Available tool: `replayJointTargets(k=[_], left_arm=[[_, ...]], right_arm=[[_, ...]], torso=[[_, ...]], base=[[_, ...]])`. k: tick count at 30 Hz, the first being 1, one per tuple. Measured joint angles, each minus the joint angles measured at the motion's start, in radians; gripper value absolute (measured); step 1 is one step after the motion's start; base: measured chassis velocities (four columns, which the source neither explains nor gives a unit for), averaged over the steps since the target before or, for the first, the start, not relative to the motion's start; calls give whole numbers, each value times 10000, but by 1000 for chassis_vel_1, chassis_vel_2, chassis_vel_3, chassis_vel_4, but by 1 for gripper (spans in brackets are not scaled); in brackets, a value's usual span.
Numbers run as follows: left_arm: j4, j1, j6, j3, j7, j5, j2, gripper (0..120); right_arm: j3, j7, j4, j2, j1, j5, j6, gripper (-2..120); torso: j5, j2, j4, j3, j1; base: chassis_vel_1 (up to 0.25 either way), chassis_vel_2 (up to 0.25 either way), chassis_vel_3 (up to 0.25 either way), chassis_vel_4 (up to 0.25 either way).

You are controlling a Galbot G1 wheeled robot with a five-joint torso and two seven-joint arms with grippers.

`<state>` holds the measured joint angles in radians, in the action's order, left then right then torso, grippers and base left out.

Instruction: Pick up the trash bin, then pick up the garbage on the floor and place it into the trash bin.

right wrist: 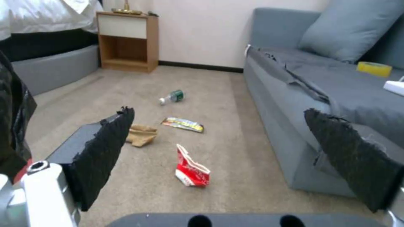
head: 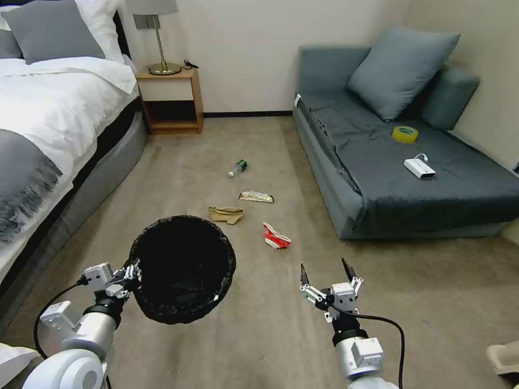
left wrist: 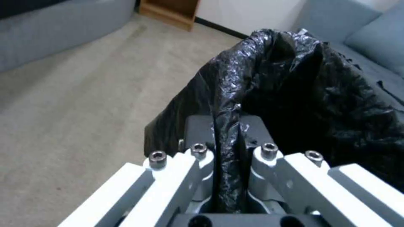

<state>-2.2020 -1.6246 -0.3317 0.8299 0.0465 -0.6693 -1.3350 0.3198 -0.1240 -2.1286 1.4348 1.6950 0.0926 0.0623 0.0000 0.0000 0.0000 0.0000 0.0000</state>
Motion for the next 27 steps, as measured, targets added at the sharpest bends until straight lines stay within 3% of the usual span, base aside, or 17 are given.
replayJointTargets(k=[10, 27], left_arm=[[-1, 66, 73, 233, -39, -66, 52, 6], [126, 104, 174, 417, -33, -63, 66, 6]], right_arm=[[-44, 33, 104, -15, -68, -46, 105, 100], [-42, 29, 136, -6, -130, -117, 186, 100]], torso=[[0, 0, 0, -1, -1], [-1, 0, 0, 0, -1]], base=[[-12, 17, 13, -11], [-171, 171, 183, -172]])
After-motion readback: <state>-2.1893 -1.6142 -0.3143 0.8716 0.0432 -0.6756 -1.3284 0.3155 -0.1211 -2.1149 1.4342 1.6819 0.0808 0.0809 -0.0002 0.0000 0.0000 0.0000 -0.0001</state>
